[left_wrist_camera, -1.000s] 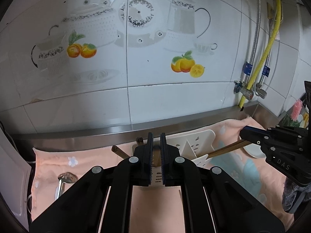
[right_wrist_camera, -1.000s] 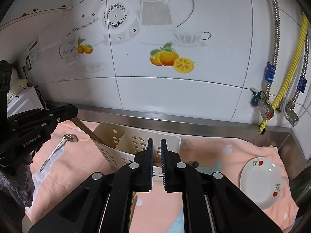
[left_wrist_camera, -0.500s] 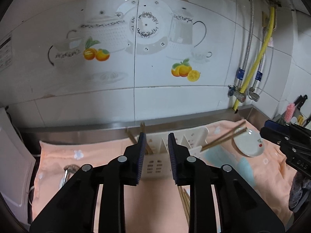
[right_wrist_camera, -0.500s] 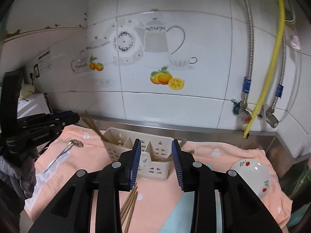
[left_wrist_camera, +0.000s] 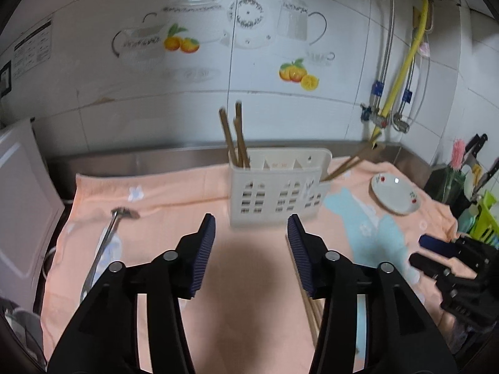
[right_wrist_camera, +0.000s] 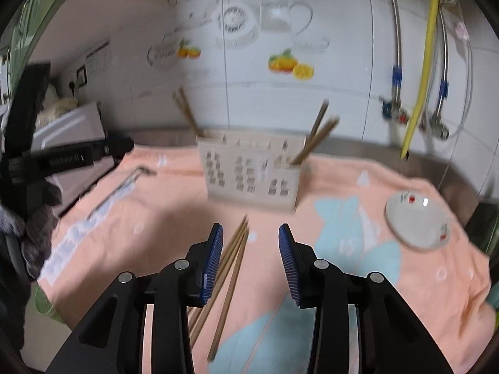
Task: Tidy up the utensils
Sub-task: 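Close the right tool on a wooden chopstick while the left tool grasps another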
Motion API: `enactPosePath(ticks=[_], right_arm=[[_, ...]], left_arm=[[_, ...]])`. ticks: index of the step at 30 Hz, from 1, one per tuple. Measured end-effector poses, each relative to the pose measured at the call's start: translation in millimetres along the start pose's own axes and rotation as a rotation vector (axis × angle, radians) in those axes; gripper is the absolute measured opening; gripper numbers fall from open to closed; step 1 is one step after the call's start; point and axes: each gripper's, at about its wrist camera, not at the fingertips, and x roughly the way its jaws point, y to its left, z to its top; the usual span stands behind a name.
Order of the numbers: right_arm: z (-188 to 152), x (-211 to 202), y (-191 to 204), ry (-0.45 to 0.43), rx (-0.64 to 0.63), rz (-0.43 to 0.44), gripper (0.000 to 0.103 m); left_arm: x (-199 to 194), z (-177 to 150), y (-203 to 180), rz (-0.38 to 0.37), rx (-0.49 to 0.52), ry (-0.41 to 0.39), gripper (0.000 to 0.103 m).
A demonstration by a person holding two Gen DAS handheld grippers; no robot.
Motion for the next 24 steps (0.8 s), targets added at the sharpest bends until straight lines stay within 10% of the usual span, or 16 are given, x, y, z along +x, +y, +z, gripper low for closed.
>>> enactPosePath(ticks=[24], right_arm=[[-97, 61, 23, 0.207, 0.104, 0.043, 0.033]], left_arm=[[9, -95, 19, 0.025, -0.093, 0.138, 0.076]])
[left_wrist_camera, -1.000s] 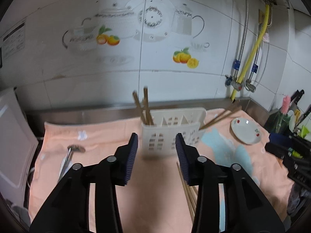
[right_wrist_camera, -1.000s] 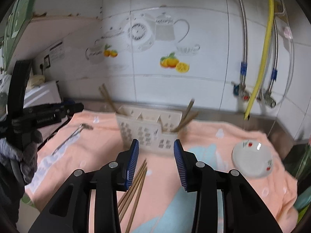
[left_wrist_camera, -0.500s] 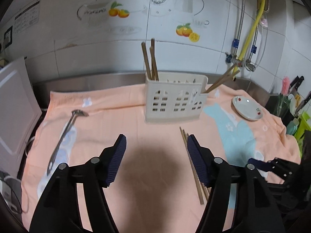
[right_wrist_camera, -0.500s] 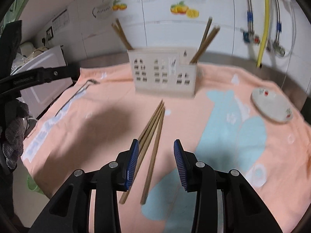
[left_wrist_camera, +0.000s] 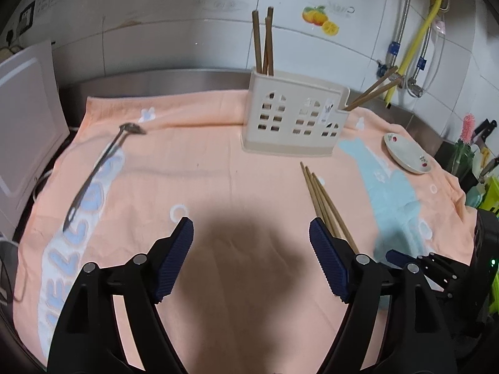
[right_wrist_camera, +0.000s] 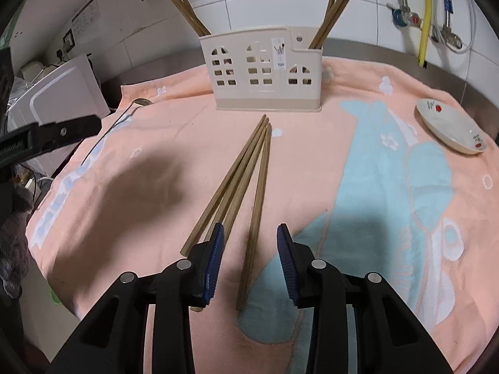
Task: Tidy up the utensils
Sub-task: 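Close the right tool on a wooden chopstick while the left tool grasps another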
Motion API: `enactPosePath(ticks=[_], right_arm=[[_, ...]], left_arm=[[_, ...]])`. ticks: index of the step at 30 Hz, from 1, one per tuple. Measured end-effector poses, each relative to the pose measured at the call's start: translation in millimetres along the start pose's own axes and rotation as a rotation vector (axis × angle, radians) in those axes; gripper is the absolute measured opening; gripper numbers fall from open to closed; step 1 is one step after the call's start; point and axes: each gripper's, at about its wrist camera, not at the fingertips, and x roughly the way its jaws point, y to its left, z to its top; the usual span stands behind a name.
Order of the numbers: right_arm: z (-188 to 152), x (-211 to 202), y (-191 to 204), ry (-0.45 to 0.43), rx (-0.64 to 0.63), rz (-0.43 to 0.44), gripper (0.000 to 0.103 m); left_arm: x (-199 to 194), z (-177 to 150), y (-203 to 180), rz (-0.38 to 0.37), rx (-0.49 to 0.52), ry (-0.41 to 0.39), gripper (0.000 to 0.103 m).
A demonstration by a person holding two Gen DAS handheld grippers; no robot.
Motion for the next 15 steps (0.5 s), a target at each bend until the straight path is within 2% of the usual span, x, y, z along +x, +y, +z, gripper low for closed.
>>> enactPosePath(ticks=[4, 11, 15], right_arm=[[0, 5, 0, 0.007, 0.006, 0.003, 0.030], [2, 16, 3, 0.025, 0.006, 0.001, 0.019], [4, 26, 2, 0.043, 0.012, -0.007, 0.015]], left_arm=[[5, -9, 3, 0.004, -0.019, 0.023, 0.078], [11, -19, 8, 0.011, -0.042, 0.050, 0.078], [15, -21, 10, 0.015, -0.047, 0.061, 0.078]])
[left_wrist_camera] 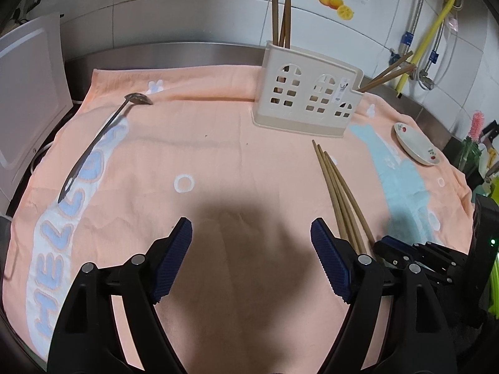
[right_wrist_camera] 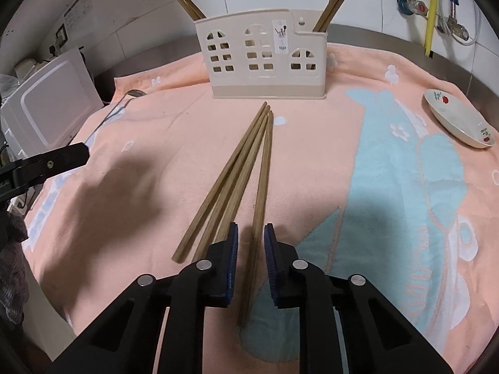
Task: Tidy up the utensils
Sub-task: 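Close the right tool on a wooden chopstick while the left tool grasps another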
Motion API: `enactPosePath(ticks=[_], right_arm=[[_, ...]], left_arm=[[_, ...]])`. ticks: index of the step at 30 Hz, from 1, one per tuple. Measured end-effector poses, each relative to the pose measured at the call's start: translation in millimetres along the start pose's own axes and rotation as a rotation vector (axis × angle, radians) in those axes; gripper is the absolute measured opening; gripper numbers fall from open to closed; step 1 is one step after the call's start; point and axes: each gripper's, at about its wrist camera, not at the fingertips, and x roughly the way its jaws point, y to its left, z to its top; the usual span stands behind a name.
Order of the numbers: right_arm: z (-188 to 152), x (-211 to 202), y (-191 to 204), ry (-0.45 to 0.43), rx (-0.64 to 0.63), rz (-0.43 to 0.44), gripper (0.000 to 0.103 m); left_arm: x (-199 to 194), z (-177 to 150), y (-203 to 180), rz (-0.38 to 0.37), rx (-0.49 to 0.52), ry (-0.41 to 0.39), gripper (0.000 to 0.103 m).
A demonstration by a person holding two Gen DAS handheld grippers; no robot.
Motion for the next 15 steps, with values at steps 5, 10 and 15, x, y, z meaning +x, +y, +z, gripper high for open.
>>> enactPosePath(ticks=[5, 10, 15], right_arm=[[0, 9, 0, 0.020, 0.002, -0.009, 0.014], [0, 11, -1, 0.017, -0.003, -0.026, 0.008], [-1, 9, -3, 0.009, -0.007, -0.034, 0.007]], left_arm=[[5, -4, 0, -0.002, -0.003, 0.016, 0.078], [10, -9, -5, -0.011, 0.007, 0.034, 0.078], [16, -14, -14, -0.020, 0.015, 0.057, 0.078]])
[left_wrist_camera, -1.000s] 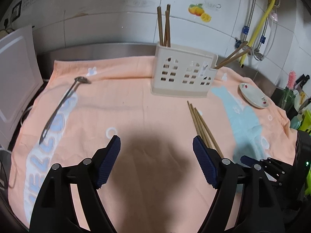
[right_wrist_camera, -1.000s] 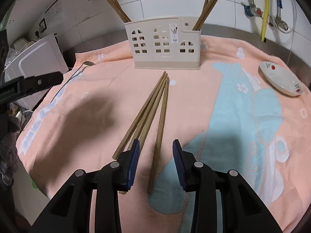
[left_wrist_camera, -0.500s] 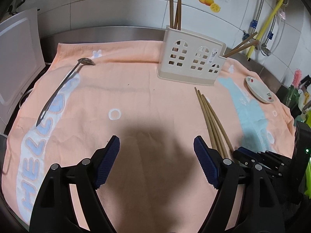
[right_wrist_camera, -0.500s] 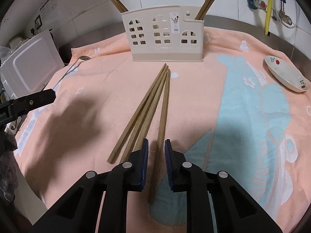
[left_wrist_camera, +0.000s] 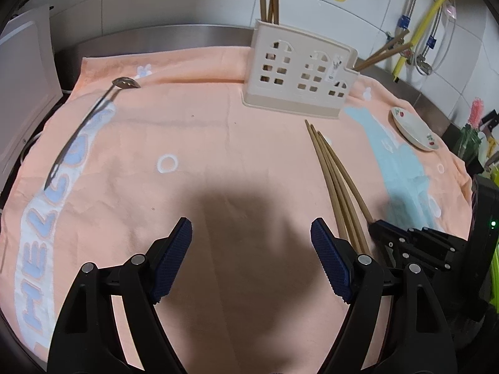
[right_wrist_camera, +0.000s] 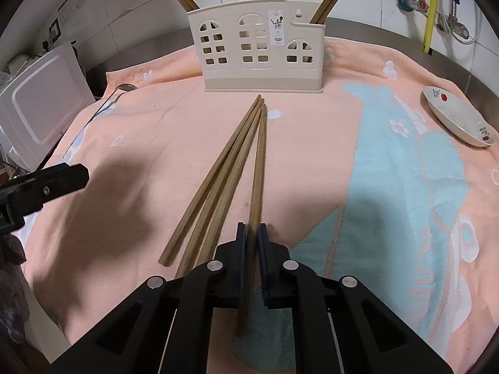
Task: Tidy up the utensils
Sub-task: 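Close the right tool on a wooden chopstick while the left tool grasps another, then lift the right tool's chopstick into the caddy while the left tool carries its own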
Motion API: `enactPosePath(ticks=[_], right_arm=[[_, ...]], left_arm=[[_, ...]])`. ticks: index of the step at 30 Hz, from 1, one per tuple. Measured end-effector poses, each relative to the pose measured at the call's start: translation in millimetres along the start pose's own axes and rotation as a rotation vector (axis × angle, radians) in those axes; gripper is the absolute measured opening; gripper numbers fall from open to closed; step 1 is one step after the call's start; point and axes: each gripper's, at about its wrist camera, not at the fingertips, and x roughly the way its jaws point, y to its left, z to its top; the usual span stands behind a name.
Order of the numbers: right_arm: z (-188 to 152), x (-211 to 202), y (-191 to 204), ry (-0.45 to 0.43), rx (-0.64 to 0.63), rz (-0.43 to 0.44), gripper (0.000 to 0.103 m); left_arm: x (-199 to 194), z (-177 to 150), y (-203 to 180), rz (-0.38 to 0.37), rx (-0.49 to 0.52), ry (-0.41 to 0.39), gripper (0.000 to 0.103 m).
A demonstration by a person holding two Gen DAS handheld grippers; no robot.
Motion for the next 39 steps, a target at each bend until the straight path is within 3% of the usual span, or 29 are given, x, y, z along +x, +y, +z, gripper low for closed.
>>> enactPosePath(ticks=[11, 17, 21, 28, 34, 39], right_arm=[[-2, -22, -13, -0.050, 0.015, 0.021, 0.007], [-1, -37, -22, -0.080, 0.014, 0.025, 0.006], [-2, -44, -28, -0.093, 0.021, 0.029, 0.006], [-6, -51, -36, -0.103, 0.026, 0.034, 0.006], [-10, -51, -40, -0.101, 0.041, 0.041, 0.007], [-11, -50, -40, -0.100, 0.045, 0.042, 0.007]], left_arm=[[14, -10, -36, -0.045, 0.063, 0.039, 0.076], [26, -13, -56, -0.069, 0.093, 0.064, 0.067], [36, -14, -67, -0.083, 0.093, 0.088, 0.056], [49, -12, -80, -0.093, 0.110, 0.109, 0.025], [57, -7, -90, -0.084, 0.126, 0.109, 0.011], [64, -7, -91, -0.075, 0.121, 0.118, 0.007]])
